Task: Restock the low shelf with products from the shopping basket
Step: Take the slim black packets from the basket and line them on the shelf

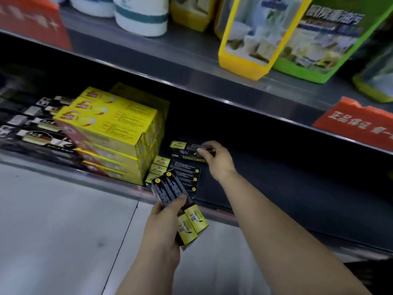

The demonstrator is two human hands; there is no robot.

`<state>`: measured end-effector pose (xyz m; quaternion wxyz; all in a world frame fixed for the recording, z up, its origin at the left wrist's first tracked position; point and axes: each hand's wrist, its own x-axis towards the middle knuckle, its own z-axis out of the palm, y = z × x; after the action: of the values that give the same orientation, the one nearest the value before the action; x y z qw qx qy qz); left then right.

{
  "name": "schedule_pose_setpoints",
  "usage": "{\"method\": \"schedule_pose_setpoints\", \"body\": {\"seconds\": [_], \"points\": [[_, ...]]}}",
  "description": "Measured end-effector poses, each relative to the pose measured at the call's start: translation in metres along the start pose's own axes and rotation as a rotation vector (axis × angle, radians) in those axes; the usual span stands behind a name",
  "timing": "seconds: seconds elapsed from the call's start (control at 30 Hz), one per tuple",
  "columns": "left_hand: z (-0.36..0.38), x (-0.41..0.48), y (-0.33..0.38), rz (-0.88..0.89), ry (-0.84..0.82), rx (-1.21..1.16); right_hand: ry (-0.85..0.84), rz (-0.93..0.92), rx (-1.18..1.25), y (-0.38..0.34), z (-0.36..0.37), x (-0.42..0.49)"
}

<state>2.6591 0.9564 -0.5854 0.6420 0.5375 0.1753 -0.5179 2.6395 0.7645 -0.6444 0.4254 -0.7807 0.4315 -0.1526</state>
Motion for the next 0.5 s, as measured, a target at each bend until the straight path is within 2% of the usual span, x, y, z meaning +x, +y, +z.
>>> {"method": "schedule_pose_setpoints", "body": {"seconds": [0.2, 0.27, 0.33, 0.4, 0.43, 0.5], "points": [[-0.008, 0.01, 0.009, -0.005, 0.027, -0.052, -0.295, 0.135, -0.144, 0.015, 0.039, 0.023], [-0.011, 0.012, 0.01, 0.005, 0.035, -0.043, -0.305, 0.106, -0.258, 0.013, 0.04, 0.015], [-0.012, 0.013, 0.011, 0.023, 0.031, -0.018, -0.201, -0.008, -0.371, 0.005, 0.032, 0.001], [-0.011, 0.012, 0.012, 0.029, 0.002, 0.001, -0.147, -0.093, -0.207, -0.009, 0.021, -0.019], [-0.01, 0.012, 0.012, 0.029, -0.019, 0.014, -0.203, -0.071, -0.042, -0.015, 0.016, -0.029], [-0.009, 0.012, 0.012, 0.027, -0.065, 0.053, -0.463, 0.086, 0.336, -0.029, 0.006, -0.048]]}}
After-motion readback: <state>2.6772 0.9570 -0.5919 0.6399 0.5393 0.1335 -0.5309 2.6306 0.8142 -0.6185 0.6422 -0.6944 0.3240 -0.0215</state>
